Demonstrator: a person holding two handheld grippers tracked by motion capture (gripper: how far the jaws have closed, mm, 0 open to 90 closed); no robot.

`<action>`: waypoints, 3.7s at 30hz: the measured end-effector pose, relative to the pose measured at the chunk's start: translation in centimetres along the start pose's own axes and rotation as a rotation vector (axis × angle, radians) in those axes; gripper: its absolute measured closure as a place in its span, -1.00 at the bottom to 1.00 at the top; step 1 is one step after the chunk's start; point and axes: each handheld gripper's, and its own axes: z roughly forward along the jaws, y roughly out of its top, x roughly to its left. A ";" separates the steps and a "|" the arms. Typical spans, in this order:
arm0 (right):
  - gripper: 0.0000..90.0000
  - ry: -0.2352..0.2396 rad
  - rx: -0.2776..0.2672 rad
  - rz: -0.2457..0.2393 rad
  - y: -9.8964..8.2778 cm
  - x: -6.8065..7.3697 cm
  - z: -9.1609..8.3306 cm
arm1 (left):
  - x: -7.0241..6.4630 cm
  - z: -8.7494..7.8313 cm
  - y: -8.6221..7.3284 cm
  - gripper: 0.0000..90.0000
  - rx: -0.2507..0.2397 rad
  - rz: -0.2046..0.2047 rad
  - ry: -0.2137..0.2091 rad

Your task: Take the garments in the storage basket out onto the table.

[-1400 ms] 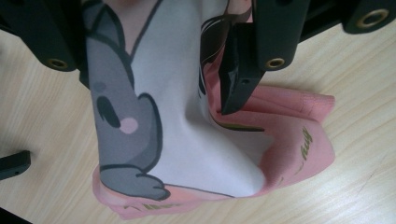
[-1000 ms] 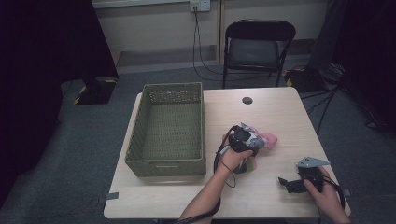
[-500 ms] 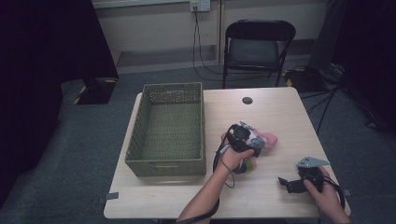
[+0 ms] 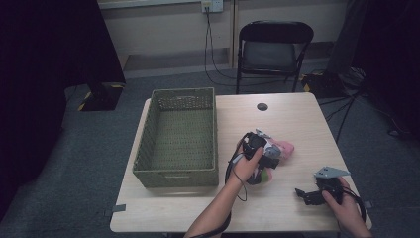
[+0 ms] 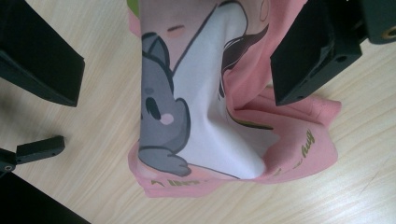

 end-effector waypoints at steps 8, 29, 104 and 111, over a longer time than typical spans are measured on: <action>-1.00 0.000 0.000 0.000 0.0 0.0 0.0 | -0.2 -0.4 -0.6 -0.95 -0.006 -0.014 -0.029; -1.00 -0.001 0.000 0.000 0.0 0.0 0.0 | -0.8 -1.7 -1.9 -0.96 -0.029 0.009 -0.081; -1.00 -0.003 0.000 0.003 0.0 0.0 0.0 | -1.2 -5.0 -5.2 -0.96 -0.045 0.055 -0.174; -1.00 -0.004 0.000 0.004 0.0 0.0 0.0 | -1.3 -5.5 -5.9 -0.96 -0.048 0.063 -0.180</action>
